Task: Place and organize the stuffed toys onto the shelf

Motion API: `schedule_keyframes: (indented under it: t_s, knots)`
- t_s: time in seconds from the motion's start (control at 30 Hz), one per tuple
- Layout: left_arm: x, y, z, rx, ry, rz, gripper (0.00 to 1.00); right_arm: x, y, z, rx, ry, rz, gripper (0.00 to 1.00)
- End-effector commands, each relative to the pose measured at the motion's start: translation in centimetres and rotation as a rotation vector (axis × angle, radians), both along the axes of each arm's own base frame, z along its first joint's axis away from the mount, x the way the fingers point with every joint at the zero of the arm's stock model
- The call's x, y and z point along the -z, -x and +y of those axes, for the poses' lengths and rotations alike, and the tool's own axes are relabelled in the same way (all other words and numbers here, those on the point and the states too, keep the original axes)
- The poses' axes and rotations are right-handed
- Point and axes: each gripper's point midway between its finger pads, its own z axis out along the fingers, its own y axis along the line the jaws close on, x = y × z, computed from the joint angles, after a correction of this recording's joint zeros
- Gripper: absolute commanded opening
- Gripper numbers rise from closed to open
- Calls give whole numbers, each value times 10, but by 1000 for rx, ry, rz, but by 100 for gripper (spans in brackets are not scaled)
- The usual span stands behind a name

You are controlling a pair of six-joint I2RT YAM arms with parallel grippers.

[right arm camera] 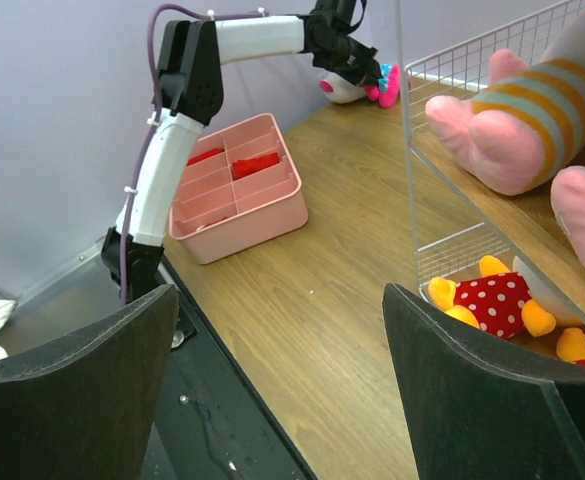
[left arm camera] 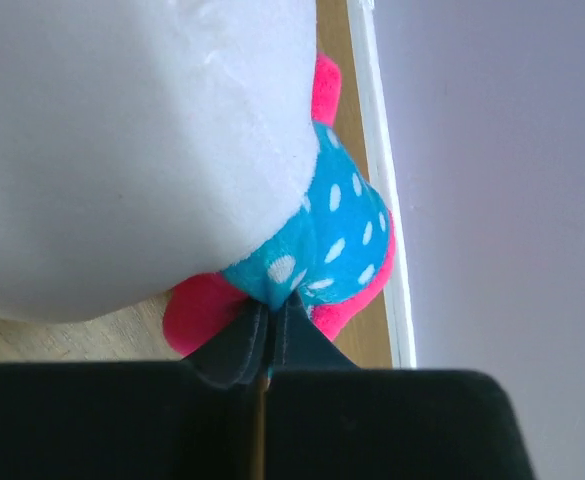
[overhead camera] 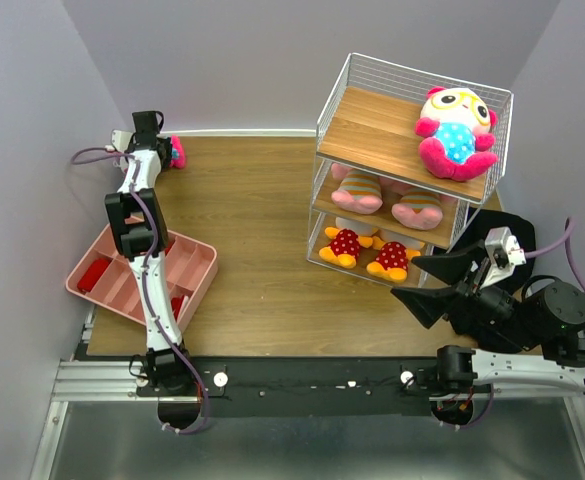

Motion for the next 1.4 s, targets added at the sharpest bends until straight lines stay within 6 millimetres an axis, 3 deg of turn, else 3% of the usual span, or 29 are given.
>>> schedule_keyframes:
  t_s: [0.0,0.2,0.23,0.3,0.33,0.4,0.43,0.5,0.53,0.6,0.63,0.7,0.73,0.83,0.9,0.93,1.0,1.03,1.1,1.13,1.23,1.27,1.33,1.37]
  knots:
    - [-39,-5,-12,129,-27,-87,0,1,-2,5,7,12,2,90]
    - [-111,6,-36,327,-108,-235,0,-18,14,6,-86,-60,9,90]
    - [-125,18,-52,400,-92,-274,0,-26,16,4,-98,-89,9,90]
    - [-157,25,-64,452,-109,-383,0,-35,22,3,-133,-119,1,90]
    - [-170,42,-76,496,-91,-411,0,-44,24,-1,-139,-152,-4,90]
    - [-203,53,-89,551,-108,-532,0,-51,27,-2,-156,-172,-6,90]
    - [-230,66,-96,577,-110,-594,0,-54,29,-1,-166,-176,-5,90]
    - [-239,85,-114,647,-78,-646,0,-65,32,-3,-184,-192,-12,89]
    - [-265,101,-121,667,-89,-699,0,-70,33,-3,-187,-198,-14,89]
    - [-274,122,-131,698,-65,-754,0,-80,36,1,-211,-203,-24,89]
    - [-302,141,-137,709,-80,-815,0,-86,37,3,-221,-214,-31,89]
    - [-321,167,-151,757,-60,-916,0,-101,44,11,-264,-221,-63,89]
    - [-346,188,-160,791,-73,-989,0,-111,46,14,-280,-237,-82,89]
    - [-383,240,-186,919,-47,-1143,0,-139,52,27,-323,-258,-132,89]
    - [-393,265,-197,976,-41,-1198,0,-149,57,39,-358,-259,-150,88]
    - [-403,286,-206,1030,-59,-1228,0,-157,59,50,-378,-257,-159,87]
    - [-405,307,-213,1065,-67,-1254,0,-170,64,61,-409,-274,-197,87]
    - [-415,328,-219,1083,-79,-1289,0,-168,62,78,-412,-251,-196,87]
    - [-410,350,-226,1099,-60,-1323,0,-181,59,88,-403,-276,-233,86]
    - [-420,375,-231,1113,-40,-1368,0,-183,58,94,-400,-280,-243,85]
    - [-423,422,-240,1144,-40,-1464,0,-192,53,120,-388,-274,-290,83]
    - [-417,428,-240,1140,1,-1456,0,-189,48,136,-374,-251,-310,83]
    - [-422,456,-246,1161,-11,-1496,0,-199,40,144,-329,-273,-342,82]
    - [-418,461,-247,1163,13,-1486,0,-200,36,149,-308,-260,-377,81]
